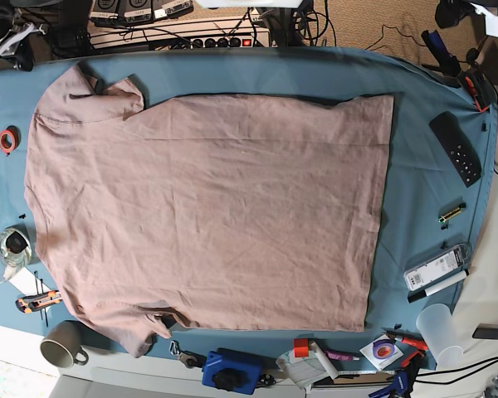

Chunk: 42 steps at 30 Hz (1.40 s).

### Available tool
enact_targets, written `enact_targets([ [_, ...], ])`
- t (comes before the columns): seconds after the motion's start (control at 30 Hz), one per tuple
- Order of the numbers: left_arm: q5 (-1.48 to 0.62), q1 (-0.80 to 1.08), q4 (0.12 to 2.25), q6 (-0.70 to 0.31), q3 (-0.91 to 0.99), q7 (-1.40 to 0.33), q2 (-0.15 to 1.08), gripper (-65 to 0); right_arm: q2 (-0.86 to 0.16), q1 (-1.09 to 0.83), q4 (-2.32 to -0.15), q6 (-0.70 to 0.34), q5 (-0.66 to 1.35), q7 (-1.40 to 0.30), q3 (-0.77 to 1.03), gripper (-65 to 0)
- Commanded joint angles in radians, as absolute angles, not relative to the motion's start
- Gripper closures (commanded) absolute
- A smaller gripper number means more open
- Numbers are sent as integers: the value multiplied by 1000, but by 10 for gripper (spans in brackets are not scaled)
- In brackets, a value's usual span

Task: Fold the T-shirt properly
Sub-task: 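Move right gripper to the shoulder edge, left gripper to the hem corner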

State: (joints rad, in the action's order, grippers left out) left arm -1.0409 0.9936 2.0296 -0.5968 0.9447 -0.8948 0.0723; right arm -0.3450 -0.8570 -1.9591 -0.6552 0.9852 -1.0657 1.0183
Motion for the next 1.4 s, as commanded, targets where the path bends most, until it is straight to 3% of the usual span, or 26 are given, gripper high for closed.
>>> enact_targets([
  [0.0,-1063,1011,2049,-604,954,-884,78,0,-358,-861,-1970,-659,974,-1049,1031,0],
  [0.13,-1063,1011,2052,-604,954,-883,78,0,-358,-862,-1970,-659,955,-1040,1031,0],
  [0.23,-1063,1011,2052,-604,954,-883,78,0,-358,-862,-1970,-659,956,-1040,1031,-241],
  [0.3,-1063,1011,2052,-604,954,-883,78,0,-358,-861,-1971,-657,957,-1039,1031,-303],
  [0.63,-1063,1011,2052,-604,954,-883,78,0,-359,-767,-1923,-657,1010,-1073,1031,-303],
  [0.97,-1063,1011,2052,-604,954,-883,78,0,-437,-603,-1435,-698,1410,-1280,1031,-302],
  [1.17,-1063,1011,2052,-604,954,-883,78,0,-505,-464,-1187,-698,1484,-1396,1018,-302],
  [1.37,-1064,1008,2052,-604,954,-883,78,0,-517,-434,-1156,-698,1484,-1396,944,-302],
])
